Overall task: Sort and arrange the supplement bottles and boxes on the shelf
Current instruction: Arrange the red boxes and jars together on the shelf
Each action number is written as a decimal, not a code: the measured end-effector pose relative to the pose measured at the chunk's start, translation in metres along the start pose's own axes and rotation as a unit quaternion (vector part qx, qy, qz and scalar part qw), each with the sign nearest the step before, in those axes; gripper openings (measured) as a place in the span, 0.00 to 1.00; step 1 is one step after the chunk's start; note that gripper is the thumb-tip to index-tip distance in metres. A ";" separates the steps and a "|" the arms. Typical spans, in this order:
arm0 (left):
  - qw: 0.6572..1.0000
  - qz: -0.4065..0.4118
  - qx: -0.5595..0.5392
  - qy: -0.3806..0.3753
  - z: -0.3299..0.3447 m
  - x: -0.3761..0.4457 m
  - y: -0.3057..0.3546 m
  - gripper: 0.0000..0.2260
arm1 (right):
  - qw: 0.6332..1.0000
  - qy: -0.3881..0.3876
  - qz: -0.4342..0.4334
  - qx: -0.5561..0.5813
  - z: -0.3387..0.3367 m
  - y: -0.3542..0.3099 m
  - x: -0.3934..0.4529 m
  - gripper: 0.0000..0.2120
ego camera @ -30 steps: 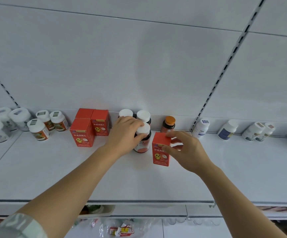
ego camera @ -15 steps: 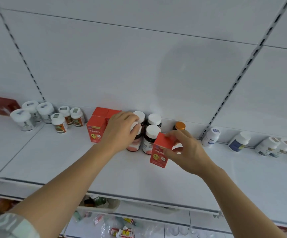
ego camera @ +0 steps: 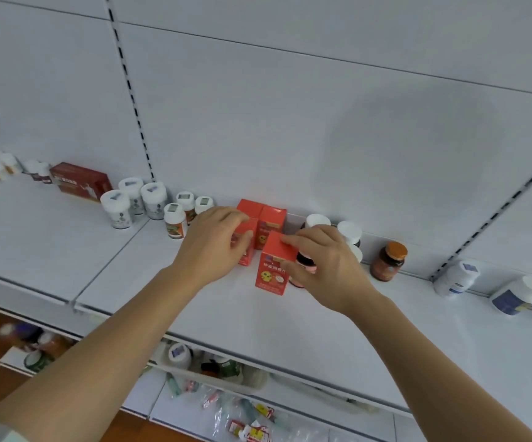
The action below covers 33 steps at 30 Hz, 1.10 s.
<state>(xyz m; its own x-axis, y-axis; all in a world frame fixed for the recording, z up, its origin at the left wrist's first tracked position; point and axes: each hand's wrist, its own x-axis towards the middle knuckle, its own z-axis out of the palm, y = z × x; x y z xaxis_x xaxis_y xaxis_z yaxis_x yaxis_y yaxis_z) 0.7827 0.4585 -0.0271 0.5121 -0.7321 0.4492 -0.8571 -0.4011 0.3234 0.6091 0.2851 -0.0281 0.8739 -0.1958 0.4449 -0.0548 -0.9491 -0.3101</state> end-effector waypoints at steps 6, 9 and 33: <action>0.999 0.018 -0.021 -0.025 -0.006 0.001 -0.036 0.18 | 0.998 0.008 0.028 -0.047 0.036 0.001 0.026 0.21; 0.998 0.036 -0.037 -0.031 -0.004 0.002 -0.048 0.14 | 0.996 0.004 0.038 -0.086 0.048 -0.004 0.030 0.22; 0.996 0.066 -0.059 -0.027 0.004 0.016 -0.065 0.10 | 0.961 0.022 0.010 -0.276 0.080 -0.004 0.042 0.14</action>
<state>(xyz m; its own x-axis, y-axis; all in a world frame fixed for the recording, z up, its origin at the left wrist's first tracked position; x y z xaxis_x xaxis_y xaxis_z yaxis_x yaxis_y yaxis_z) 0.8460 0.4712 -0.0442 0.3888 -0.8043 0.4494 -0.9023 -0.2339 0.3620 0.6846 0.3002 -0.0758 0.8495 -0.2137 0.4824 -0.3290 -0.9293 0.1679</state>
